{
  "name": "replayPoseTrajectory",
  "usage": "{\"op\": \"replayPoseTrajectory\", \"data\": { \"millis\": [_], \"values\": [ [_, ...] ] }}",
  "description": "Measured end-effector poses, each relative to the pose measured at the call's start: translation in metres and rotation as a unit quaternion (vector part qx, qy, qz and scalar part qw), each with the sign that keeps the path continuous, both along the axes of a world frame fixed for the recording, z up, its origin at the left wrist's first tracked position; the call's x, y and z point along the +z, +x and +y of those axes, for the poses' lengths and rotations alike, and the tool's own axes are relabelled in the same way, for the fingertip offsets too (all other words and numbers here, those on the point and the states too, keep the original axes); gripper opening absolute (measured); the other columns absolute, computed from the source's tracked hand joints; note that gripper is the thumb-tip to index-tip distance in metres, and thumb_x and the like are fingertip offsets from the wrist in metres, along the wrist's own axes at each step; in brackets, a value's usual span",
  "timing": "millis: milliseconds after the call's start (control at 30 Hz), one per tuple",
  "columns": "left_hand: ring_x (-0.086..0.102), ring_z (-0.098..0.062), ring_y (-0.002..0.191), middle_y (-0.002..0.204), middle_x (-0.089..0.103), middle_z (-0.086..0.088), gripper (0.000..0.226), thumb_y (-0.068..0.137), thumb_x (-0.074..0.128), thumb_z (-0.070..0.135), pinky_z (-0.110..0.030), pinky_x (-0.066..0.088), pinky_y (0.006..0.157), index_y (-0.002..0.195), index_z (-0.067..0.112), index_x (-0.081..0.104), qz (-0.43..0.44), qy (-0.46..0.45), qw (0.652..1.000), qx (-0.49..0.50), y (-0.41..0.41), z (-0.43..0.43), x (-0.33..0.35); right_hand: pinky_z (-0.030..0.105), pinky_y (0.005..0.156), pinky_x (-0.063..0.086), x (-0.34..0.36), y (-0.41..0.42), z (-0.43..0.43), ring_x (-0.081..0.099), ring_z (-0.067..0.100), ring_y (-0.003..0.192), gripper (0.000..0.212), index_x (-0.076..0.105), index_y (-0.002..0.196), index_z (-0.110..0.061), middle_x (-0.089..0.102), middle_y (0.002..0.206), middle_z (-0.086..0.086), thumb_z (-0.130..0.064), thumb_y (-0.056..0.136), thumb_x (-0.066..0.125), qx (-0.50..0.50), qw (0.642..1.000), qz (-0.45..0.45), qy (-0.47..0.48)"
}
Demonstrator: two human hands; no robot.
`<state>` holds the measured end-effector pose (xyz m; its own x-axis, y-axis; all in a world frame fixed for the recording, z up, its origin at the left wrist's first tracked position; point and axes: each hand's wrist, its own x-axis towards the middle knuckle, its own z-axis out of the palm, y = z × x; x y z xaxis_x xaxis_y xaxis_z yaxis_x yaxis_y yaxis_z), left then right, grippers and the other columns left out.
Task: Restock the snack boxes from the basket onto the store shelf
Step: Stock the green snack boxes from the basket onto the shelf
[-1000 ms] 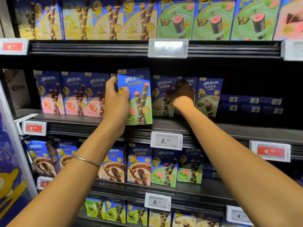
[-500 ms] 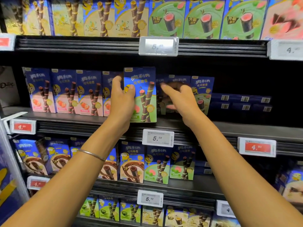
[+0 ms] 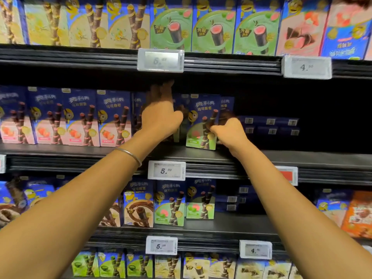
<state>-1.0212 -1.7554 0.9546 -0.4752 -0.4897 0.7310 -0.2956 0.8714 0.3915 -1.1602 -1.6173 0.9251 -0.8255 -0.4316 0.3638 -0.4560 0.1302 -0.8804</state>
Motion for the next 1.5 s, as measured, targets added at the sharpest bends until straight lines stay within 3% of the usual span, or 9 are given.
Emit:
{"op": "replayPoseTrajectory", "data": {
  "millis": [67,167,300,533,633,800,967,1100,1500],
  "values": [
    [0.042,-0.043,0.138,0.155,0.036,-0.018,0.084,0.087,0.07,0.027,-0.052,0.045,0.103,0.159,0.028,0.028,-0.04,-0.057,0.997,0.024,-0.003,-0.004,0.003,0.035,0.067,0.049,-0.003,-0.006,-0.004,0.06,0.027,0.083,0.01,0.065,0.088,-0.002,0.068,0.091,0.017,-0.01,0.085,0.068,-0.021,0.999,0.021,0.018],
    [0.027,-0.042,0.146,0.162,0.021,-0.016,0.101,0.081,0.078,0.033,-0.057,0.036,0.114,0.162,0.029,0.018,-0.098,-0.101,0.989,0.046,-0.009,-0.01,0.011,0.037,0.076,0.052,-0.004,-0.013,-0.011,0.061,0.032,0.09,0.006,0.06,0.093,-0.008,0.066,0.102,0.018,-0.008,0.088,0.063,-0.048,0.994,0.071,0.068],
    [0.014,-0.044,0.152,0.163,0.009,-0.017,0.121,0.075,0.083,0.047,-0.058,0.016,0.125,0.164,0.03,0.003,-0.191,-0.139,0.969,0.072,-0.022,-0.017,0.009,0.039,0.092,0.053,0.003,-0.025,-0.026,0.061,0.036,0.111,0.041,0.053,0.13,-0.01,0.06,0.126,0.017,-0.017,0.092,0.067,-0.075,0.983,0.121,0.114],
    [0.013,-0.042,0.148,0.159,0.005,-0.015,0.135,0.067,0.083,0.061,-0.056,0.022,0.121,0.16,0.029,-0.009,-0.206,-0.229,0.943,0.126,-0.04,-0.023,-0.008,0.04,0.093,0.052,0.01,-0.029,-0.045,0.06,0.037,0.116,0.046,0.054,0.126,-0.017,0.062,0.125,0.014,-0.04,0.089,0.072,-0.074,0.968,0.175,0.165],
    [0.022,-0.041,0.144,0.157,0.013,-0.016,0.135,0.066,0.077,0.078,-0.052,0.027,0.118,0.162,0.027,-0.003,-0.196,-0.241,0.941,0.135,-0.044,-0.023,-0.006,0.048,0.097,0.053,0.007,-0.037,-0.04,0.059,0.037,0.118,0.054,0.056,0.127,-0.024,0.061,0.128,0.011,-0.054,0.086,0.071,-0.078,0.967,0.17,0.175],
    [0.028,-0.042,0.14,0.154,0.021,-0.019,0.131,0.063,0.076,0.083,-0.051,0.031,0.116,0.161,0.024,0.012,-0.193,-0.237,0.943,0.128,-0.042,-0.027,-0.003,0.05,0.105,0.042,0.01,-0.06,-0.028,0.043,0.042,0.132,0.08,0.048,0.132,-0.015,0.044,0.14,0.017,-0.057,0.073,0.082,-0.196,0.972,0.132,0.015],
    [0.025,-0.043,0.145,0.156,0.021,-0.018,0.132,0.059,0.08,0.082,-0.059,0.017,0.124,0.158,0.023,0.015,-0.203,-0.221,0.946,0.118,-0.047,-0.03,-0.003,0.054,0.121,0.028,0.018,-0.074,-0.034,0.027,0.038,0.15,0.127,0.017,0.159,-0.013,0.026,0.164,0.013,-0.066,0.065,0.085,-0.085,0.995,0.001,0.05],
    [0.029,-0.043,0.144,0.154,0.028,-0.016,0.134,0.055,0.081,0.082,-0.061,0.021,0.122,0.156,0.023,0.015,-0.205,-0.22,0.947,0.109,-0.05,-0.033,0.001,0.048,0.113,0.042,0.012,-0.074,-0.04,0.054,0.03,0.132,0.108,0.033,0.15,-0.015,0.054,0.148,0.006,-0.049,0.066,0.092,0.0,0.998,-0.046,-0.033],
    [0.033,-0.042,0.139,0.151,0.029,-0.018,0.132,0.056,0.077,0.085,-0.062,0.027,0.118,0.155,0.021,0.018,-0.185,-0.263,0.937,0.134,-0.059,-0.042,-0.006,0.052,0.109,0.048,0.015,-0.076,-0.044,0.059,0.03,0.127,0.104,0.041,0.146,-0.016,0.06,0.141,0.004,-0.054,0.063,0.091,0.016,0.999,-0.042,-0.028]
  ]
}}
